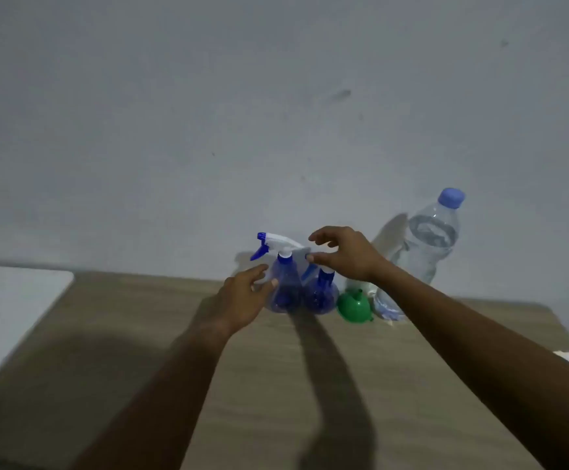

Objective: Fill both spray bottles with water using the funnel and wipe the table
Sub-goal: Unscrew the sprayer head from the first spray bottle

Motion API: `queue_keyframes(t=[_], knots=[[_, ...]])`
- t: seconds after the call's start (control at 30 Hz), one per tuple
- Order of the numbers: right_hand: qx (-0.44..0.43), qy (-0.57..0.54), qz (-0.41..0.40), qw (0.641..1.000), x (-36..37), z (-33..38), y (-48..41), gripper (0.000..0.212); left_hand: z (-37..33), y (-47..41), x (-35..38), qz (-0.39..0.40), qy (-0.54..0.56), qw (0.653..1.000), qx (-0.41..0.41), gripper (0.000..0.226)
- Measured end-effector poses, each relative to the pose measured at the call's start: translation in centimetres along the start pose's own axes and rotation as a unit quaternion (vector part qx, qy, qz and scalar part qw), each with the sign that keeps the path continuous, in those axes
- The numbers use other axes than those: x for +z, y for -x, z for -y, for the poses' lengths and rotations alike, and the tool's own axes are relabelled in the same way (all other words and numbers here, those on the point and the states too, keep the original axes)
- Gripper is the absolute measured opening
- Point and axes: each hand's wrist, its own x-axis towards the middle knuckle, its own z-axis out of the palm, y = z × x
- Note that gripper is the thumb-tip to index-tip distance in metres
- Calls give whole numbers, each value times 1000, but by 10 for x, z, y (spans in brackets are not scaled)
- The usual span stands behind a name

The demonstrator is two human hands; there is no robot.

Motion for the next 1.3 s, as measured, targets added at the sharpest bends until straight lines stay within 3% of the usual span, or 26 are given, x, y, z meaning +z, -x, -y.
queue_keyframes(t=[0.13,0.27,0.4,0.6,0.8,1.13,1.3], knots=[[-1,20,3,1000,24,9,-28,45,14,-26,7,32,5,999,-5,56],[-12,40,9,999,44,9,-47,35,11,-40,21,65,66,995,22,54],[-17,84,-15,996,53,9,-51,25,22,-44,27,53,155,986,22,48],[-76,119,-24,990,53,24,-9,29,37,-9,18,37,211,976,32,43],[-51,-12,5,999,55,25,85,11,33,72,27,58,244,966,63,48],[-35,-92,-25,995,80,16,151,19,29,126,54,63,251,961,93,39],[-10,-126,-62,990,90,12,165,29,24,134,57,68,258,962,66,38]])
